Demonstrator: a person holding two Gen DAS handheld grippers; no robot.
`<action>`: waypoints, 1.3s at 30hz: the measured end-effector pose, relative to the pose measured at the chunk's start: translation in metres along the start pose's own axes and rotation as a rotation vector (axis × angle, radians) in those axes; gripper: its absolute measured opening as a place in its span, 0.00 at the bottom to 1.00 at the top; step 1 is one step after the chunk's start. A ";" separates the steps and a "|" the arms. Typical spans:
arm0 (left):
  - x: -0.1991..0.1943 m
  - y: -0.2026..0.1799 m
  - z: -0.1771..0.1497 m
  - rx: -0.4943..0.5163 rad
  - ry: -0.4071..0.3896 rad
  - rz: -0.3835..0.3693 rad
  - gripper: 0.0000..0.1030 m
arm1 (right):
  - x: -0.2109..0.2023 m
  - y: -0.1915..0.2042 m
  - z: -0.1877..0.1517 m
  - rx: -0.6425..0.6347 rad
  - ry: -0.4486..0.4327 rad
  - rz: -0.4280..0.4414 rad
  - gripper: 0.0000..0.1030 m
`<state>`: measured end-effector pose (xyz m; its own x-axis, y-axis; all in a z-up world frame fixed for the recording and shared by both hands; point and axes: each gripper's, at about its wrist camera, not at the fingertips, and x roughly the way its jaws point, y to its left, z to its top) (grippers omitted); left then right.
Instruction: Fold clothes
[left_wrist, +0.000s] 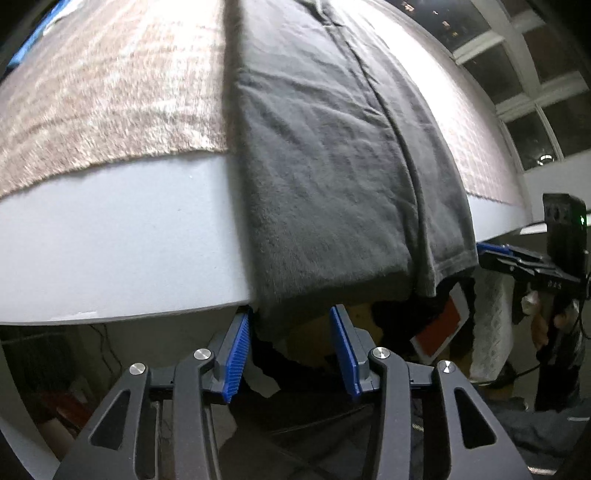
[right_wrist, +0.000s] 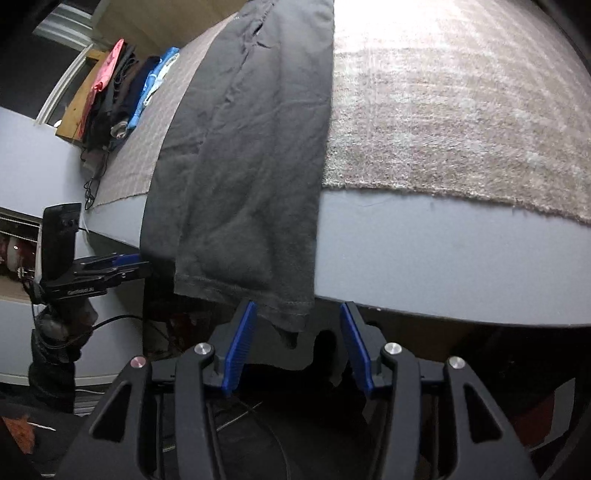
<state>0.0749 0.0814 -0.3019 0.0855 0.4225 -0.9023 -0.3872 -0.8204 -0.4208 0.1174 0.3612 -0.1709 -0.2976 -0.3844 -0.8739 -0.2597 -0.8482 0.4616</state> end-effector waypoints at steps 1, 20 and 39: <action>0.000 0.001 0.000 -0.007 0.005 -0.013 0.40 | 0.001 -0.001 0.001 0.015 0.005 0.012 0.47; -0.011 -0.009 -0.011 -0.015 -0.040 -0.072 0.08 | 0.013 -0.007 0.013 0.069 0.083 0.252 0.07; -0.107 0.008 0.200 0.172 -0.257 -0.140 0.09 | -0.061 0.003 0.219 0.064 -0.272 0.370 0.06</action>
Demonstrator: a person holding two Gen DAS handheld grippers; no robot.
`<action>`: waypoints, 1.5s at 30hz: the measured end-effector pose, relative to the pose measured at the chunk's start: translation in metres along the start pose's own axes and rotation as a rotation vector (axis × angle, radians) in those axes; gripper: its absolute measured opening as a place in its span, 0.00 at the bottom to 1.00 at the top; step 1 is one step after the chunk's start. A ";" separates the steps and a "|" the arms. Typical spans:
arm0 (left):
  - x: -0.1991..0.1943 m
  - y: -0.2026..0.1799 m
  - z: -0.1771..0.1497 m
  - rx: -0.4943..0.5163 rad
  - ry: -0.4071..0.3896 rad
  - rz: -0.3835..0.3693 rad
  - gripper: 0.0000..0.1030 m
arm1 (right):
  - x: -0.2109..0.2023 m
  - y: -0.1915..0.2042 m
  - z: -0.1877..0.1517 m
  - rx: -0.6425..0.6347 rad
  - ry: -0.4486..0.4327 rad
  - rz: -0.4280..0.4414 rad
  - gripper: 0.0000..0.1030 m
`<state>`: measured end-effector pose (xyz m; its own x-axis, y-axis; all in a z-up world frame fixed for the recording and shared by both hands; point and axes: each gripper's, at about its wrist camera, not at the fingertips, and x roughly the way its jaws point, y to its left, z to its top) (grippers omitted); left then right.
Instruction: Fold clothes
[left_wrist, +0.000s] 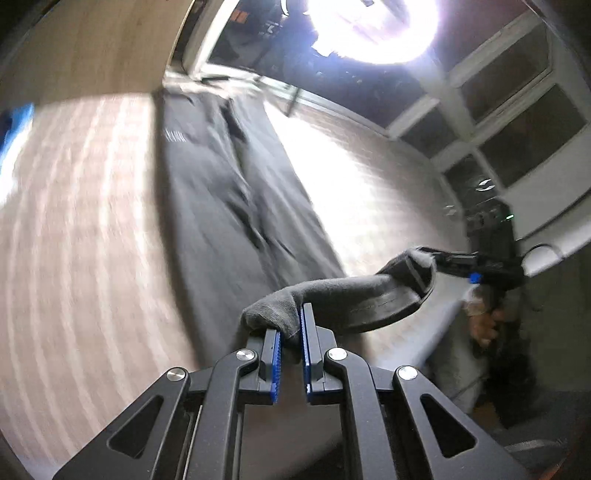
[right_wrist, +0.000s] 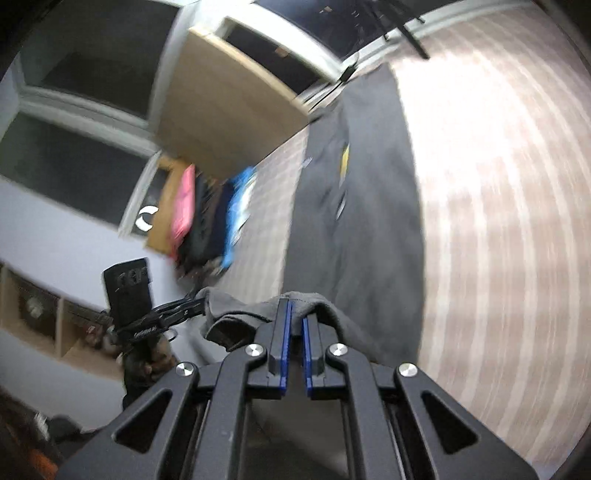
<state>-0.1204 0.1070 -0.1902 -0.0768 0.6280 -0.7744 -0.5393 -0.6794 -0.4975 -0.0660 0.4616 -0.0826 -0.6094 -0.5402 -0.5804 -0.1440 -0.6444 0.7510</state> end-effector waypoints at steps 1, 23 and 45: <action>0.011 0.016 0.016 -0.018 0.026 0.015 0.13 | 0.010 -0.005 0.017 -0.006 -0.006 -0.023 0.08; 0.072 0.081 0.079 -0.069 0.069 0.099 0.19 | 0.118 -0.019 0.045 -0.305 0.131 -0.426 0.28; 0.042 0.088 0.031 -0.064 0.049 0.108 0.31 | 0.106 -0.026 0.040 -0.385 0.144 -0.548 0.20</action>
<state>-0.1971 0.0851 -0.2546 -0.0896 0.5319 -0.8421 -0.4750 -0.7659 -0.4332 -0.1580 0.4424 -0.1508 -0.4137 -0.1305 -0.9010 -0.0979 -0.9775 0.1866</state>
